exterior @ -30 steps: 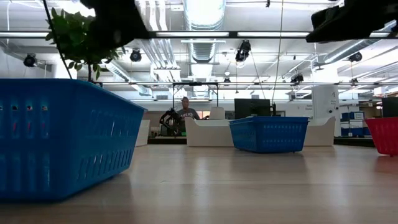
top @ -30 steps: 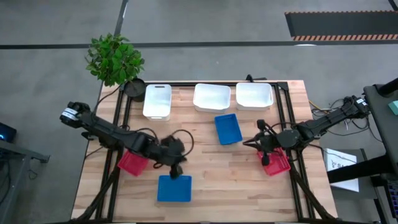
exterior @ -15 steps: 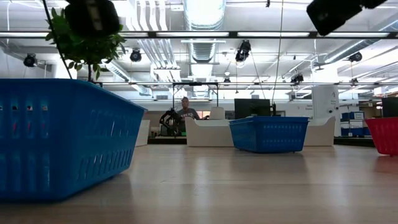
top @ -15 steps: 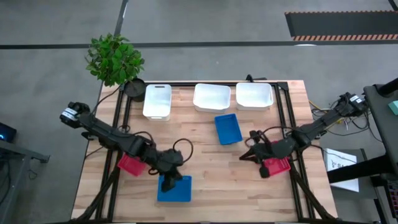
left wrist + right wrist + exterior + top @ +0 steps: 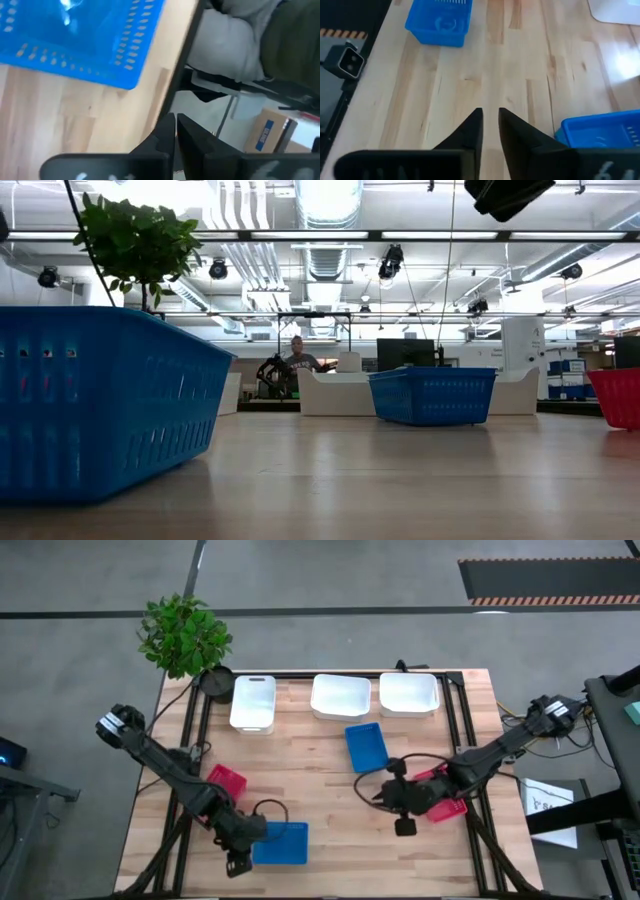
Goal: Stack baskets by color
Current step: Stack the bottom blue bin on the stacked blue bin
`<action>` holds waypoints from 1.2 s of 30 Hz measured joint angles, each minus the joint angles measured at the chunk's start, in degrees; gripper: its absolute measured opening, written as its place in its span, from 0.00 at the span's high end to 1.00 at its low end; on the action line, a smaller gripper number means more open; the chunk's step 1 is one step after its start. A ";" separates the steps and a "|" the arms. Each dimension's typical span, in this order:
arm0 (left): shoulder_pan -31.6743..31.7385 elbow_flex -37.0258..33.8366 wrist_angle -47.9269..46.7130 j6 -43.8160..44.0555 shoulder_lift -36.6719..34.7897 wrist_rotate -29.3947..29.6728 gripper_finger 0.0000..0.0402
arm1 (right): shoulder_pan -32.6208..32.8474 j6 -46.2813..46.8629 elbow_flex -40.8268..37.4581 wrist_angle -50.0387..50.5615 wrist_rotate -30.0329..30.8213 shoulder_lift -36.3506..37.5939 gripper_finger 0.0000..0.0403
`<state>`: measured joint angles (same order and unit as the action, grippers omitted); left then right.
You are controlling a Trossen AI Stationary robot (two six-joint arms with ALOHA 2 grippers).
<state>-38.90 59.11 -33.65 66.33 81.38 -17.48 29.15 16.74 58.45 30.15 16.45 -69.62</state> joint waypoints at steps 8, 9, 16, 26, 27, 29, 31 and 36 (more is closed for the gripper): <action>0.83 -5.70 0.13 0.92 0.00 2.36 1.00 | -0.02 -0.96 1.86 2.99 0.02 -2.80 0.75; 1.14 -6.39 0.04 0.99 0.00 3.21 1.00 | -0.03 -0.67 1.53 2.94 0.04 -2.85 0.74; 3.82 -9.01 0.22 3.08 0.00 4.63 1.00 | -0.02 1.27 -0.74 2.97 0.02 -2.83 0.71; 7.51 -9.55 0.11 0.37 -0.08 10.79 1.00 | -1.32 5.37 -3.04 -4.94 0.16 -2.94 0.68; 7.55 -9.46 0.02 -0.16 -0.28 10.80 1.00 | -1.46 4.85 -3.47 -7.15 0.69 -2.95 0.68; 7.57 -9.13 -0.29 -1.11 -0.59 11.37 1.00 | -1.53 2.87 -4.16 -12.10 2.16 -3.75 0.67; 7.53 -8.76 -0.44 -2.45 -0.81 13.89 1.00 | -1.58 0.13 -4.25 -16.68 3.50 -5.30 0.67; 6.24 -7.21 1.40 -14.83 -1.58 34.81 1.00 | -2.09 -5.90 -1.12 -24.27 4.61 -11.57 0.67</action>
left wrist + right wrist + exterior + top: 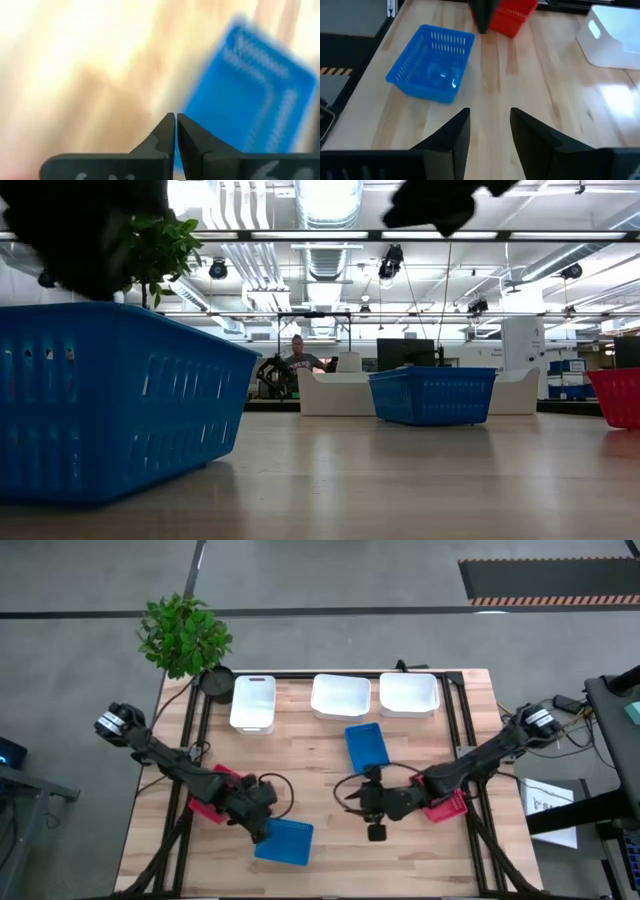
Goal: Stack baskets by color
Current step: Stack the bottom blue bin on the stacked blue bin
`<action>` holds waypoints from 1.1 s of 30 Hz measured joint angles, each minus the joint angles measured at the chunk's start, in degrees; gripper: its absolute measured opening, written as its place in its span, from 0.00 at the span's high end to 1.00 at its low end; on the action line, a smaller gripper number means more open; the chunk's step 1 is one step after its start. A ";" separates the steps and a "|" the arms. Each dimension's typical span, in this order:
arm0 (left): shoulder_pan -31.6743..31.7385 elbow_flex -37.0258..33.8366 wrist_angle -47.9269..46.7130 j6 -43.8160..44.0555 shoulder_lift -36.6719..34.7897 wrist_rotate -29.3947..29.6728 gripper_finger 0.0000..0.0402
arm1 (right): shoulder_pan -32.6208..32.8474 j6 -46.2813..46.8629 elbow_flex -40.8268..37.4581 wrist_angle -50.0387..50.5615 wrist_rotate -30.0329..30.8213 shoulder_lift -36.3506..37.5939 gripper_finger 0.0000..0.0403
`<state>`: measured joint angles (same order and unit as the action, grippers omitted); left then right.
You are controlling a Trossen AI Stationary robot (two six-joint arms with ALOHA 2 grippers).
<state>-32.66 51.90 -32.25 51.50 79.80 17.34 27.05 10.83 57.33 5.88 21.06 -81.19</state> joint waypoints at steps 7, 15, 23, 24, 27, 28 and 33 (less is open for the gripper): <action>-0.84 0.50 16.23 -33.60 -3.90 22.19 1.00 | -1.87 0.65 9.57 -0.59 0.21 -8.13 0.62; -1.32 -3.41 25.19 -50.81 -10.77 28.19 1.00 | -2.09 0.12 23.74 2.39 -0.03 -21.90 0.52; -1.51 -8.79 26.47 -47.32 -15.20 28.48 1.00 | -3.66 2.67 35.04 9.58 -0.09 -31.17 0.44; -1.56 -9.64 27.14 -46.92 -15.38 28.54 1.00 | -3.83 2.65 35.80 9.66 -0.21 -32.29 0.44; -1.58 -11.99 27.11 -45.68 -15.91 28.54 1.00 | -4.48 2.72 38.64 10.05 -0.49 -35.68 0.45; -1.58 -12.33 27.14 -45.03 -15.92 28.59 1.00 | -4.64 2.92 39.53 10.67 -0.53 -36.65 0.45; -1.58 -13.16 27.60 -42.84 -15.95 29.08 1.00 | -5.74 4.56 44.54 12.51 -4.93 -41.02 0.46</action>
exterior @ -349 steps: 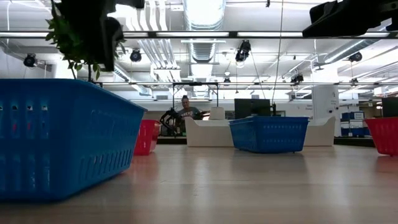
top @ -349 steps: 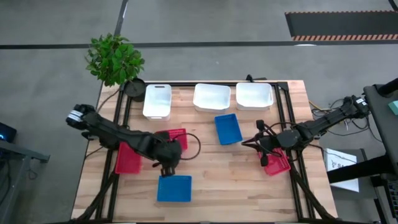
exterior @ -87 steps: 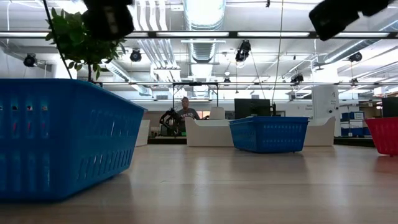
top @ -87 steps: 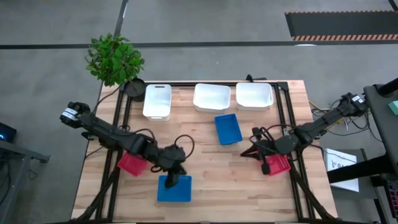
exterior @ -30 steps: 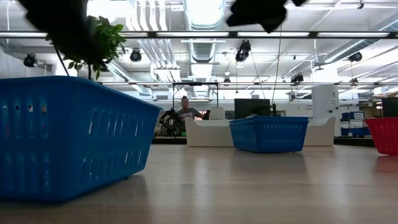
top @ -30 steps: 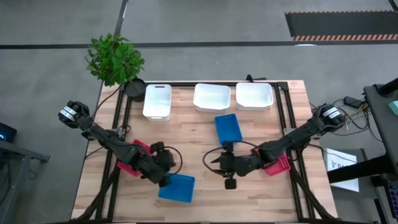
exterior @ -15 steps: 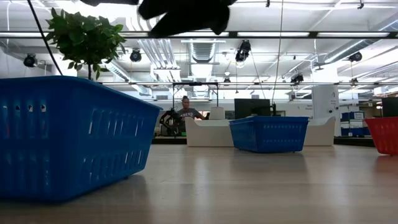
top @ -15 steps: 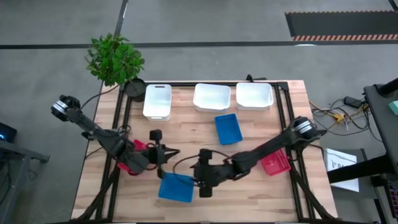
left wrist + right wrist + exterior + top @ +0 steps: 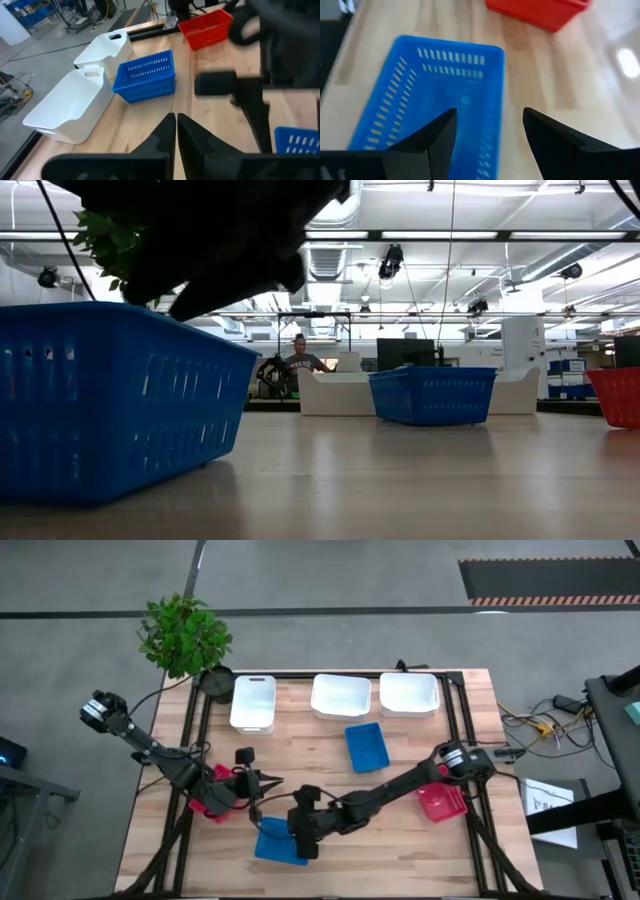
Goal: Stack baskets by color
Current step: Stack the bottom blue bin on the stacked blue bin
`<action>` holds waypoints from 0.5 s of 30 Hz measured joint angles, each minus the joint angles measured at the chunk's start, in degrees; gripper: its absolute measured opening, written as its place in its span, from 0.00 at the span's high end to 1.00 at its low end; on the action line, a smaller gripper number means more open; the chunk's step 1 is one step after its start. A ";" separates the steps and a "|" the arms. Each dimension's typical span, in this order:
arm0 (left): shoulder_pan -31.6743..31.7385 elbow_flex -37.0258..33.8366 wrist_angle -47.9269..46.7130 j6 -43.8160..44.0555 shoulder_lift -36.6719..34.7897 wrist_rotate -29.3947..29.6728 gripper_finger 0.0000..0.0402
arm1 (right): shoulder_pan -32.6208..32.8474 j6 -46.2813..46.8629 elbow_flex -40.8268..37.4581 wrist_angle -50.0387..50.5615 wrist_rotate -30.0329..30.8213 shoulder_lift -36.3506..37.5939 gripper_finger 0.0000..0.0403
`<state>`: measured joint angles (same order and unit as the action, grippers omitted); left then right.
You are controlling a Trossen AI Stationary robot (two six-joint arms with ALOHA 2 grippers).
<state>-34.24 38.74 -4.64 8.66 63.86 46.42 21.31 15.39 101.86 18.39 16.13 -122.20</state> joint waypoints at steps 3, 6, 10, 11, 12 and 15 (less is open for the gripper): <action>-0.04 -0.04 0.76 0.08 -0.15 0.59 1.00 | -0.70 0.56 1.87 0.12 -2.86 -2.03 0.46; -0.04 -0.28 2.11 0.03 -0.26 0.60 1.00 | -1.08 0.64 2.98 1.46 -3.09 -3.41 0.46; -0.04 -0.63 2.74 0.06 -0.26 0.59 1.00 | -1.58 1.57 3.10 2.43 -3.10 -4.06 0.46; -0.04 -0.66 2.76 0.09 -0.26 0.59 1.00 | -1.61 1.56 2.97 2.57 -3.12 -4.07 0.46; -0.04 -0.66 2.80 0.11 -0.26 0.59 1.00 | -1.65 1.52 2.93 2.56 -3.12 -4.16 0.46; -0.04 -0.66 2.91 0.20 -0.26 0.59 1.00 | -1.68 1.12 2.89 2.49 -3.12 -4.25 0.46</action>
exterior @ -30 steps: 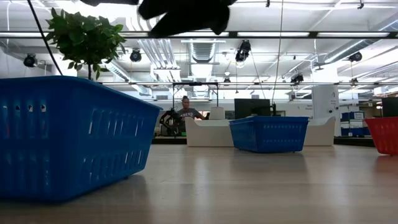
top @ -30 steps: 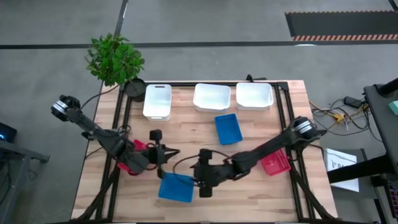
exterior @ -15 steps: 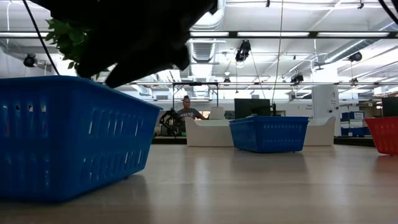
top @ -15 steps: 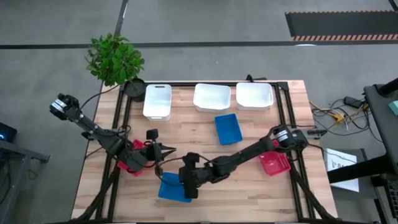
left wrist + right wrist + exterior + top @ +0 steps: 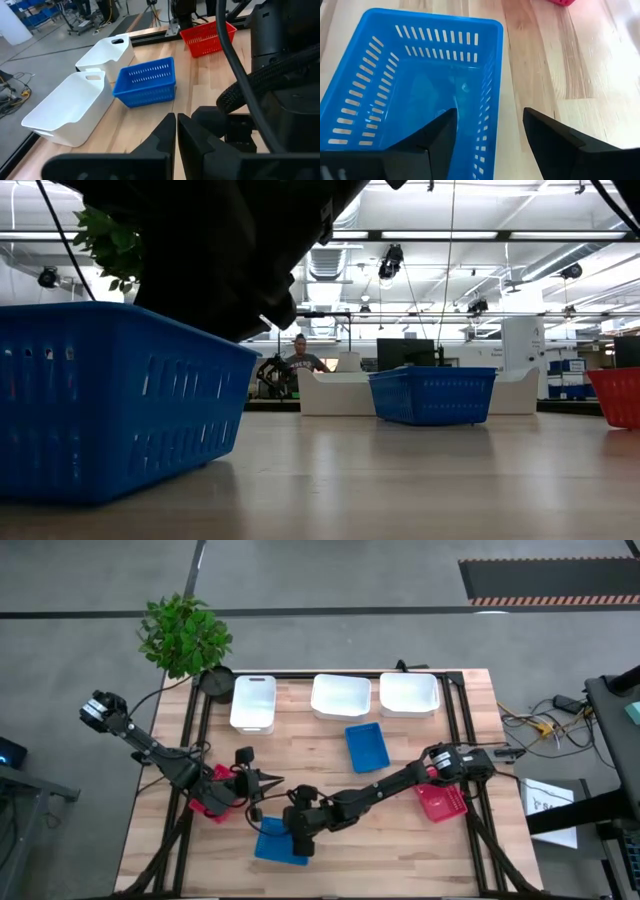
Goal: Stack baskets by color
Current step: Stack the bottom blue bin on the stacked blue bin
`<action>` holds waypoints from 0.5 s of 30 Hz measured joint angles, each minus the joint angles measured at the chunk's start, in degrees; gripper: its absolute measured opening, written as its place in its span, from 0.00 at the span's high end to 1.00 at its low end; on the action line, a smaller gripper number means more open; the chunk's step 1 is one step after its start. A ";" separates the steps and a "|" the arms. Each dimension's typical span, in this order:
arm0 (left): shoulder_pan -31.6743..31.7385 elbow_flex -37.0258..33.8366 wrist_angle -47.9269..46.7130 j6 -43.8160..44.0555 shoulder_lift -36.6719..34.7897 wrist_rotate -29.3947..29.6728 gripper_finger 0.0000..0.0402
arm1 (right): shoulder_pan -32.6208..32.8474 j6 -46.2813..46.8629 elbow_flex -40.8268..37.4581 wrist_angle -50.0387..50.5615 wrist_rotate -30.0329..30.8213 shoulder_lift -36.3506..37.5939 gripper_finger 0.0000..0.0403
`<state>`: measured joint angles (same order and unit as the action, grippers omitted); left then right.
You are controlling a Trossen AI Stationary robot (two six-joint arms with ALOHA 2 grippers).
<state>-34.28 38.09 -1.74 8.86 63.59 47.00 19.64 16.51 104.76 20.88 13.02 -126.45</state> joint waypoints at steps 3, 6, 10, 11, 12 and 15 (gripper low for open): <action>0.00 0.06 0.04 -0.02 0.00 0.00 1.00 | -0.14 -0.02 -0.01 -0.04 -0.05 -0.15 0.49; 0.00 0.03 0.29 -0.02 0.00 0.00 1.00 | -0.44 -0.07 -0.17 0.34 -0.10 -0.22 0.54; 0.00 0.03 0.26 0.87 0.00 0.00 1.00 | -0.79 -0.19 -0.70 0.37 -1.45 -0.22 0.64; 0.00 0.12 0.27 1.14 0.00 0.11 1.00 | -0.87 -0.20 -0.79 0.36 -2.01 -0.22 0.66; 0.00 0.20 0.28 1.19 0.00 0.50 1.00 | -0.94 -0.24 -0.89 0.31 -2.77 -0.22 0.69; 0.00 0.22 0.37 1.38 -0.45 2.64 1.00 | -1.16 -1.25 -1.01 0.40 -3.16 -0.22 0.79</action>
<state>-34.28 38.31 -1.37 10.24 63.14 49.64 18.48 15.26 103.74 21.28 9.85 -126.67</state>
